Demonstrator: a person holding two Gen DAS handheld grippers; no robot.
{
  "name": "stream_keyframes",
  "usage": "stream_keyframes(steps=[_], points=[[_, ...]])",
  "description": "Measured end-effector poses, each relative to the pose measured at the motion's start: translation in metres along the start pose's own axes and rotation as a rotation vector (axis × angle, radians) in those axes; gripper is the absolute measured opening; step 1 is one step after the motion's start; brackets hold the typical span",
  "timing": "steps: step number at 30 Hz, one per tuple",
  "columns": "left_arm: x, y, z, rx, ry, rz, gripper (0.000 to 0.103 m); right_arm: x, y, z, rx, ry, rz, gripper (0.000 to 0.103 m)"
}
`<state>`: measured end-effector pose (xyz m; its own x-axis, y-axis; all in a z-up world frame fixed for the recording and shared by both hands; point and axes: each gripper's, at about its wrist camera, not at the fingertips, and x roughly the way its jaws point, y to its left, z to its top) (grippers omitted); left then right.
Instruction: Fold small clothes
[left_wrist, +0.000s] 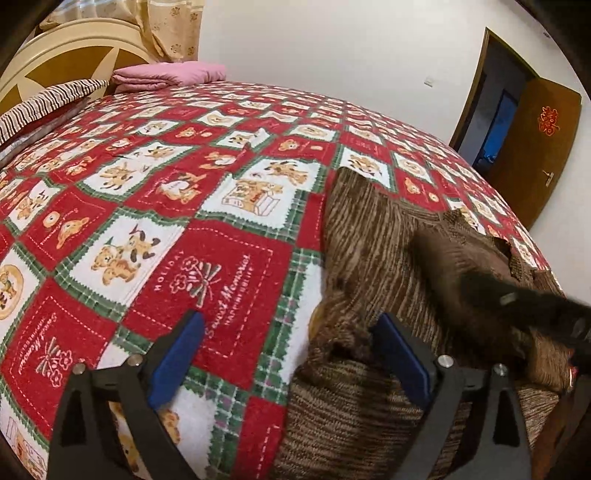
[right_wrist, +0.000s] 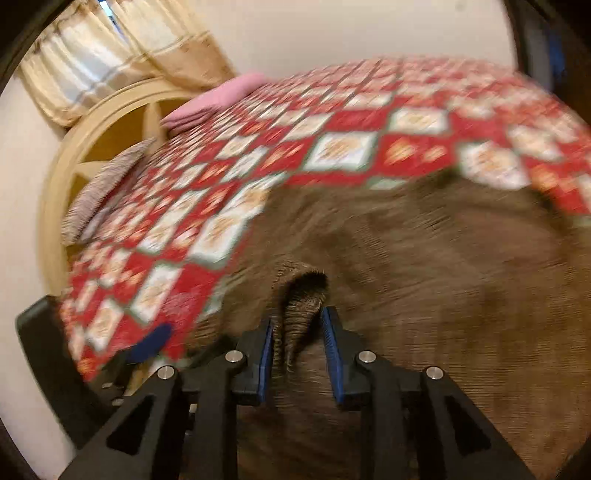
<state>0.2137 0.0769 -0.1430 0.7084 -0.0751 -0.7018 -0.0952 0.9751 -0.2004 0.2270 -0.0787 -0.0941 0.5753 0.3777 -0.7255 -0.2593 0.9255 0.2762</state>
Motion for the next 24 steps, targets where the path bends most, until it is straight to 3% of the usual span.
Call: stream_keyframes(steps=[4,6,8,9,13,14,15,17,21,24], points=[[0.000,0.000,0.000,-0.002,0.000,-0.008,0.098,-0.060,-0.042,0.000,0.087,-0.165,-0.044,0.032],[0.001,0.001,0.000,-0.004,0.000,-0.014,0.099,-0.096,-0.081,-0.001,0.166,-0.247,-0.139,0.074],[0.001,0.000,0.000,-0.004,0.000,-0.016,0.099,-0.118,-0.123,-0.002,0.232,-0.285,-0.305,0.079],[0.001,0.000,0.000,-0.002,0.000,-0.013,0.099,-0.122,-0.144,-0.003,0.255,-0.265,-0.378,0.079],[0.001,0.000,0.000,0.005,0.003,-0.004,0.100,-0.092,-0.174,-0.002,0.221,-0.089,-0.464,0.078],[0.001,0.000,0.000,0.004,0.002,-0.007,0.100,-0.081,-0.169,-0.002,0.172,-0.060,-0.503,0.068],[0.001,0.000,0.000,0.003,0.002,-0.008,0.100,-0.073,-0.166,-0.002,0.135,-0.041,-0.537,0.043],[0.001,-0.001,0.000,0.003,0.002,-0.009,0.100,-0.054,-0.164,-0.005,0.062,0.022,-0.598,0.011],[0.002,-0.001,0.000,0.005,0.003,-0.010,0.101,-0.073,-0.183,-0.007,0.078,-0.010,-0.578,0.008],[0.002,-0.001,0.000,0.005,0.003,-0.011,0.101,-0.102,-0.216,-0.009,0.190,-0.109,-0.670,0.007]])
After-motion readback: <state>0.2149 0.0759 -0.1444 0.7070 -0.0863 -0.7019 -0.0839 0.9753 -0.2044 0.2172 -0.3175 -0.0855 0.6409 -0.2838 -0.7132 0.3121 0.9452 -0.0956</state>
